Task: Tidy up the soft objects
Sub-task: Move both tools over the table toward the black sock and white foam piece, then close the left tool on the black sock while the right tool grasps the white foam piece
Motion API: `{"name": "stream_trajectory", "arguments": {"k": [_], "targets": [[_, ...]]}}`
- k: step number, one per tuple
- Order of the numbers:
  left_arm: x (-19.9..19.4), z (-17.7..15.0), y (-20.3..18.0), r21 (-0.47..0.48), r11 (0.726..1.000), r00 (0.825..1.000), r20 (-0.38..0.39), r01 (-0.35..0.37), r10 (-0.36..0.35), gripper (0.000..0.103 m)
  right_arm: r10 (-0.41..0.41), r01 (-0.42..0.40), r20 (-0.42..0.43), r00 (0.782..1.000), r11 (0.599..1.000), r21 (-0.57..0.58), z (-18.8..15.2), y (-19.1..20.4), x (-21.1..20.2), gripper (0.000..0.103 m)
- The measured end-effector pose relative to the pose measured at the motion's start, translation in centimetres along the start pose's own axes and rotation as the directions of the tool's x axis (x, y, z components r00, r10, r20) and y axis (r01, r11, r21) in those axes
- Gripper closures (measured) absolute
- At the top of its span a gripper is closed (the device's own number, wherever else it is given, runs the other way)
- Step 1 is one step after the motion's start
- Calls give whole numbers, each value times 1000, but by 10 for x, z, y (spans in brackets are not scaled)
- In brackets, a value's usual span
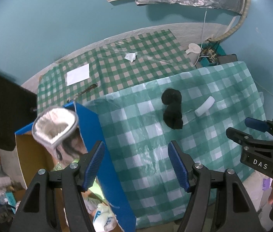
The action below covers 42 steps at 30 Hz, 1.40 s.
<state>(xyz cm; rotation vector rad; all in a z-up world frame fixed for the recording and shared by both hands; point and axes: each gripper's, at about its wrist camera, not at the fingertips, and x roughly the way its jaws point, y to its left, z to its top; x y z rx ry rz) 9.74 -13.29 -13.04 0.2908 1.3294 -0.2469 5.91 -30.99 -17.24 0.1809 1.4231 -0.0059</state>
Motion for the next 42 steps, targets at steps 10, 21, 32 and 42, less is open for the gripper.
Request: {"name": "stream_trajectory", "arguments": {"k": [10,21,32,42], "targets": [[33,23,-12,2,1000,997,-75,-1,1,34,-5,7,-26,1000,997,73,15,-28,22,43],[79,44,-37,38,999,991,-129,-18,23,30,37,-23,-72,997,983,183,34,-58,56,43],[117,56,-36,12,998,986,-156,-66,67,30,70,-46,-108,992,976,213,54,-52,86,43],[131,61,-34,12,998,983,-171,-68,68,30,14,22,-146,989,971,237,65,-42,109,42]]}}
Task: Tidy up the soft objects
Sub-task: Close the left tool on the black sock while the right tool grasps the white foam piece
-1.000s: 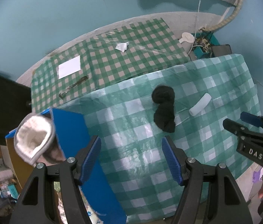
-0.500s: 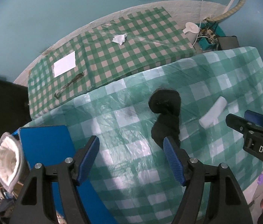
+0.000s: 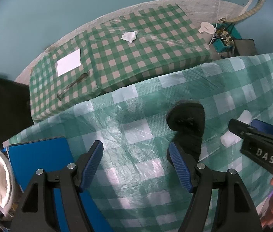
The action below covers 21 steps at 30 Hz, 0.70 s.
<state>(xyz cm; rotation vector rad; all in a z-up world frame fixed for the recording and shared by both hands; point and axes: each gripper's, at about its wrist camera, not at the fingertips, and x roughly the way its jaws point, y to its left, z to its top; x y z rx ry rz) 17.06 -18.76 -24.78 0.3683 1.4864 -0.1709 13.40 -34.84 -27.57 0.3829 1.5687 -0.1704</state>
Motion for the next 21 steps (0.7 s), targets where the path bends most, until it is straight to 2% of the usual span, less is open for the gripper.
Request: {"name": "stream_trajectory", "arguments": {"k": [6,8,14,16,21], "targets": [[0,0,1,1,1000,1000,-2,0,0,30,-87,89,20,996,993,-81,-2,14,3,43],[1,1,1,2,1000,1000,-3,2,-2,30,-121,126,43,992,984,-123,-7,18,3,53],[4,1,-1,8,1000,1000,-10,2,-2,30,-133,151,92,987,962,-227,-15,22,-3,81],[7,2,-5,11,1000,1000,-11,11,-11,30,-120,140,96,988,961,-237,-15,20,-5,87],[10,5,-16,19,998,998,-19,63,-63,29,-66,91,112,992,966,-241,-18,9,-14,92]]}}
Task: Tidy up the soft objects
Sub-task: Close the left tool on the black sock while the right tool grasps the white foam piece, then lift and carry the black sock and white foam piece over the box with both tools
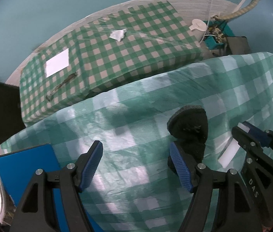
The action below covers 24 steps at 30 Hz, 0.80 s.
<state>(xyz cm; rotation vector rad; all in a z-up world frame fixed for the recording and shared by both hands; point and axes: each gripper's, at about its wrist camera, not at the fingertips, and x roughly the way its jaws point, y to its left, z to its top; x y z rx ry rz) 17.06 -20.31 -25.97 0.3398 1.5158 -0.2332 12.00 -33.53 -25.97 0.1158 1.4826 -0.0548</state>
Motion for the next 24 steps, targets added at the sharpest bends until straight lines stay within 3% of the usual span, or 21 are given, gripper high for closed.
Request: {"name": "stream_trajectory", "arguments": {"k": [6,15,24], "targets": [[-1,4,-9,10,1000,1000,-3,10,-10,28,38,-39,20,999,999,10,-7,-9,-8,94],[-11,-3,-6,-48,998,999,-3,44,-44,26,95,-95,37,995,995,22,-17,-27,-15,94],[-14,-7,-25,-15,998,998,10,57,-57,22,121,-124,57,991,991,53,-29,-47,-23,94]]}}
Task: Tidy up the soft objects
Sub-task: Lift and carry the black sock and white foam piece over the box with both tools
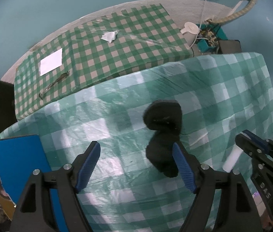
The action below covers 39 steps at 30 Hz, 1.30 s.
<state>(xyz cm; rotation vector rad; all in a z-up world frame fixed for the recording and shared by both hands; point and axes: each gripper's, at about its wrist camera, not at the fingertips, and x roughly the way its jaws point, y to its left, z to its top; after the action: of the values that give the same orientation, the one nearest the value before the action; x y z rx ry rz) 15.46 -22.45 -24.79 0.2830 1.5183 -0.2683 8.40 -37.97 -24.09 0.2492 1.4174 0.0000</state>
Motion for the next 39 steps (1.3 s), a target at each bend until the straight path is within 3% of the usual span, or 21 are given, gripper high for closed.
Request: {"name": "stream_trajectory", "arguments": {"k": [7,14,16,17,19,20,39], "targets": [[24,5,-20,27,999,998,-60,-28,30,22,13,-14,11,1000,1000,4,-11,-5,-10,94],[31,7,-30,42,998,997,-53,-48,50,24,20,-20,11,1000,1000,1,-19,-8,-15,94],[32,7,-32,47,997,997,-48,-56,58,40,20,-20,13,1000,1000,-3,-20,-9,-16,94],[33,7,-33,51,997,997,-47,-58,61,43,20,-20,15,1000,1000,-5,-21,-9,-17,94],[33,6,-33,53,998,998,-43,-40,43,64,19,-18,20,1000,1000,-10,-21,-8,-19,94],[32,5,-32,49,998,999,-39,-29,31,66,18,-18,22,1000,1000,-11,-21,-8,-19,94],[-3,-42,-18,88,993,996,49,-80,76,67,33,-27,54,998,994,-103,-20,21,-39,94]]}}
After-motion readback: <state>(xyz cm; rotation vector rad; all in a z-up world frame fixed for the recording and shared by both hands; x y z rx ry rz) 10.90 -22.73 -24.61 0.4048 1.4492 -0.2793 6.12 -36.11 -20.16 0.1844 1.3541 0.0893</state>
